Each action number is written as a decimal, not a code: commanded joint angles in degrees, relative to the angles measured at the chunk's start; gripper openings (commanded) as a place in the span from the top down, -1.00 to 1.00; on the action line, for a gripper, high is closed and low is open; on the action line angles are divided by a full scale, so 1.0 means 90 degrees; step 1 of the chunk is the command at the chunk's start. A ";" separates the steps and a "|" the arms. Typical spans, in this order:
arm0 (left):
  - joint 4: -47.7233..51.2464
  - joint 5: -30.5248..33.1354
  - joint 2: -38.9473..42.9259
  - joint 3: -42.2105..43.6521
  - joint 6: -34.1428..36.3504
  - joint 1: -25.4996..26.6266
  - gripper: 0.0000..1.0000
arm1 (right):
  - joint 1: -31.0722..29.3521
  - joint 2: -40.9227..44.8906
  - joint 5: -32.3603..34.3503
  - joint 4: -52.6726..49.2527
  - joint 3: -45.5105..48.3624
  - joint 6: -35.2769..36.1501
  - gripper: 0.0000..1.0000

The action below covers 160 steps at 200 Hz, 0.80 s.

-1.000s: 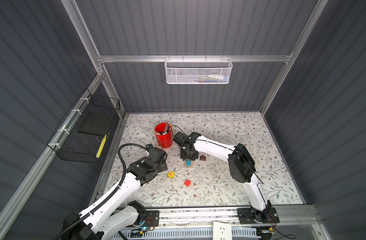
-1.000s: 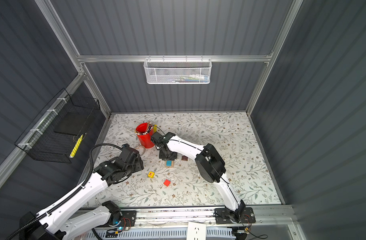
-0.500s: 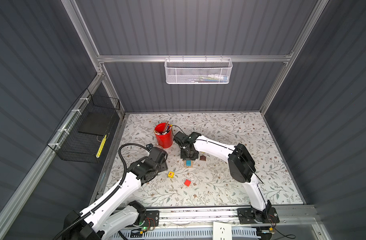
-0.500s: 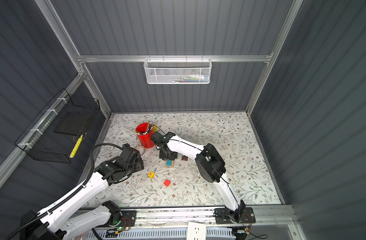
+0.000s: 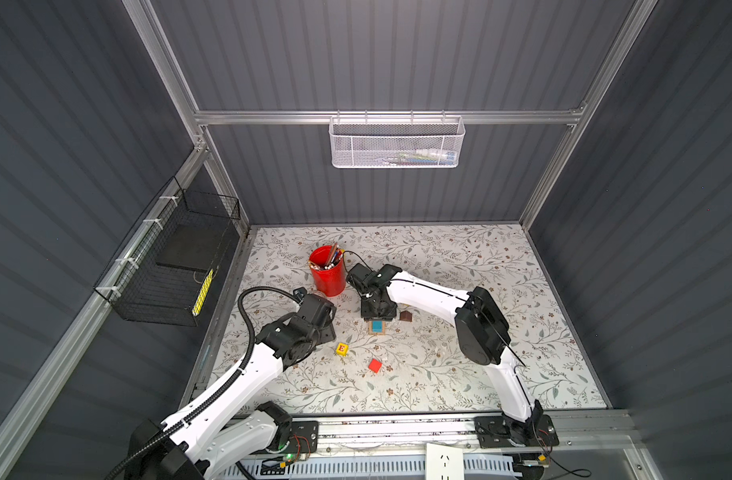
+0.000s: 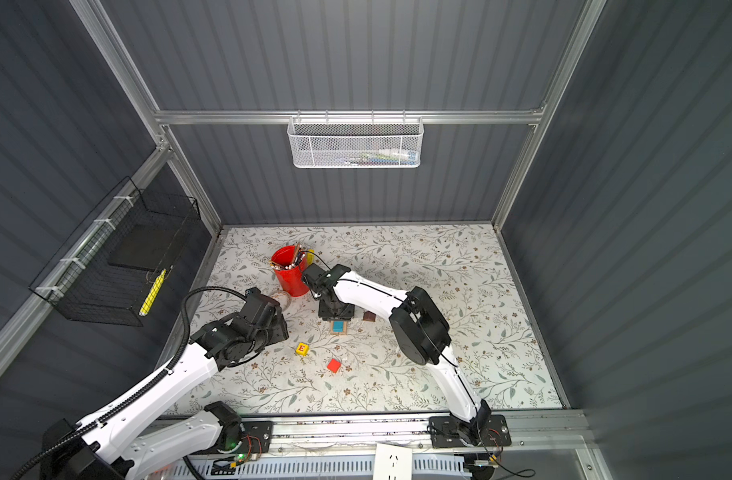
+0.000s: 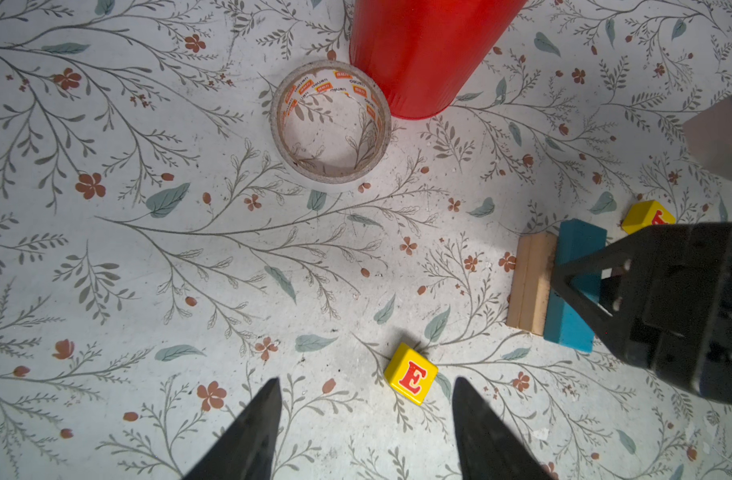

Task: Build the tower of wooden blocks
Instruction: 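Open the right gripper and move it to the yellow T cube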

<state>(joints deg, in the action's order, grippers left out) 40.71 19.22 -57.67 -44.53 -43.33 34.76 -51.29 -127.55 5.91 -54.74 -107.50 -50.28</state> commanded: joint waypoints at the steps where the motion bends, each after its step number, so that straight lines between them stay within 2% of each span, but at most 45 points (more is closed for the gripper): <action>1: 0.0027 -0.0123 0.0010 -0.0050 -0.0036 -0.0034 -0.31 | 0.0016 0.0549 0.0225 0.0046 0.0186 0.0081 0.04; 58: -0.0080 -0.0394 -0.0051 -0.0208 0.0100 -0.0034 -0.41 | 0.0020 0.1711 0.0644 0.0475 0.1069 0.0780 -0.19; 121: -0.0727 -0.0981 -0.0378 -0.0247 0.0193 -0.0025 -0.42 | 0.0445 0.2868 0.0179 0.1552 0.2795 0.2705 -0.39; 160: -0.1105 -0.1240 -0.0624 -0.0275 0.0115 -0.0015 -0.43 | 0.0884 0.2851 0.0118 0.1717 0.3266 0.3545 -0.43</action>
<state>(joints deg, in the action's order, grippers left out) 33.76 10.85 -62.15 -45.01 -42.63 34.76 -45.36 -101.97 7.90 -41.43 -79.72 -26.28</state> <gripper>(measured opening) 0.713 0.712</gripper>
